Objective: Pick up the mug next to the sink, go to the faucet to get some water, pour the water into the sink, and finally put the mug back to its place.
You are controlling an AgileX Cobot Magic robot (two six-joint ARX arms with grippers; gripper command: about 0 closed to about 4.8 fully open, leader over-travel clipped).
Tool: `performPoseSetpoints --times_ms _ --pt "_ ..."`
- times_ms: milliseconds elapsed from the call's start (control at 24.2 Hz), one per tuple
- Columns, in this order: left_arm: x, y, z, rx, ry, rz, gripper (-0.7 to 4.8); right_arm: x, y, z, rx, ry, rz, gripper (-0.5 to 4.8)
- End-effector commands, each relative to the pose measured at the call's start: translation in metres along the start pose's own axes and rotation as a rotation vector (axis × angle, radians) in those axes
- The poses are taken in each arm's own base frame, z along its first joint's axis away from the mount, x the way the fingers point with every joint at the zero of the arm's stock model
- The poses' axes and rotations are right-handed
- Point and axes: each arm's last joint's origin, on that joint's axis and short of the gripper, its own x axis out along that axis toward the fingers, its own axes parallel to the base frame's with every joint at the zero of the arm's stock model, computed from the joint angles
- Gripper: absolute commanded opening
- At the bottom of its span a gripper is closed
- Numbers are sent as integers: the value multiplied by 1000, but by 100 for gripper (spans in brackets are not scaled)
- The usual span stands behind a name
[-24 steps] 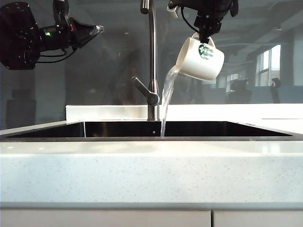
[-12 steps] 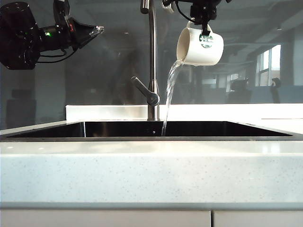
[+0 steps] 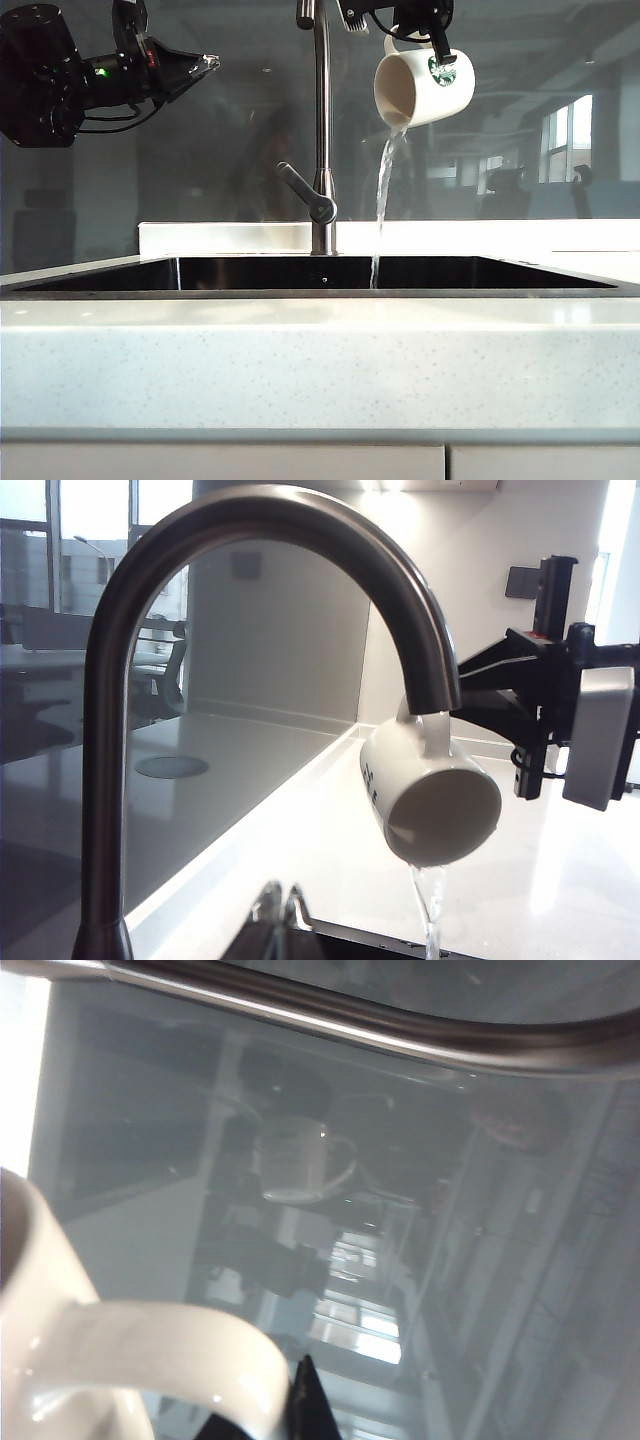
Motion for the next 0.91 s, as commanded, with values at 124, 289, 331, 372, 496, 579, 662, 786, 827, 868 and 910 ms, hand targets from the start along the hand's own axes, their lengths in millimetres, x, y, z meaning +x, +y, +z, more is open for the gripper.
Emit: performPoseSetpoints --times_ms 124,289,331,372,496,579,662,786,827,868,910 --pt "2 -3 6 6 -2 -11 -4 -8 -18 -7 -33 83 -78 -2" --pt "2 -3 6 -12 -2 -11 -4 -8 -18 -7 -3 96 -76 -2" --pt "2 -3 6 -12 -2 -11 -4 -8 -18 -7 37 95 -79 -2" --pt "2 -3 6 -12 -2 -11 -4 -8 -18 -7 73 94 -80 -2" --pt "2 -3 6 -31 -2 -11 -4 -8 -17 -8 460 126 -95 -2" --pt "2 -3 6 -37 -2 -12 -4 -8 -13 -11 729 222 -83 -1" --pt "2 -5 7 -14 -7 -17 -4 -11 -3 -20 908 233 15 -2" --pt "2 -6 9 24 -48 0 -3 -14 8 -34 1165 212 137 -2" --pt "2 -6 10 28 -73 15 -3 -14 14 -45 1271 202 188 -2" --pt "2 -6 11 27 -81 21 -4 -13 17 -51 1328 198 214 -2" --pt "2 -6 11 24 -83 22 -3 -14 19 -56 1368 199 227 -2"
